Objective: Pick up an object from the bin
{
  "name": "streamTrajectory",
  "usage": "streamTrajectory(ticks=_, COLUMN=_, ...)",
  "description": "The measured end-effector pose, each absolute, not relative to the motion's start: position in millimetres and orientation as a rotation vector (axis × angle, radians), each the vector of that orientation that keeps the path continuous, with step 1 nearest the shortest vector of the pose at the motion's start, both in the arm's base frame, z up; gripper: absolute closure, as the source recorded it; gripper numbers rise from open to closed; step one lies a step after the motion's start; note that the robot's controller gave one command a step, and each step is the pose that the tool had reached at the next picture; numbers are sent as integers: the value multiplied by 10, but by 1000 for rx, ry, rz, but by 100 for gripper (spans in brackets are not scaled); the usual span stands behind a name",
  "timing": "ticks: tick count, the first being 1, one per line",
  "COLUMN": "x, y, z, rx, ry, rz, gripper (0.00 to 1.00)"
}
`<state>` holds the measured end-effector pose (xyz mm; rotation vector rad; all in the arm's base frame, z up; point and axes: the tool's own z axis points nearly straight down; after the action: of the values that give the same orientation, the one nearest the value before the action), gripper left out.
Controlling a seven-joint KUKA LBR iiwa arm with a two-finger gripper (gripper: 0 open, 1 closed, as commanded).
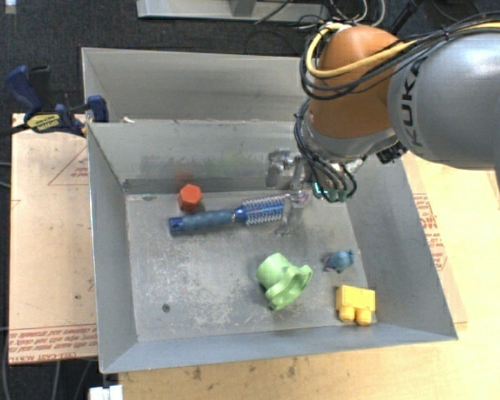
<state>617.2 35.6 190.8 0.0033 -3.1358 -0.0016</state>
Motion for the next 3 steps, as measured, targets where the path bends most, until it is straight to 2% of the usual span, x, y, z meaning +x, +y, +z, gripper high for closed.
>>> streamTrajectory(ticks=1, x=6479, y=283, z=653, rx=169, ry=-3134, rz=-1, gripper=0)
streamTrajectory(ticks=2, x=6486, y=283, z=694, rx=168, ry=-3138, rz=-2, gripper=100)
streamTrajectory(ticks=3, x=6388, y=388, z=1882, rx=168, ry=-3147, rz=-1, gripper=100)
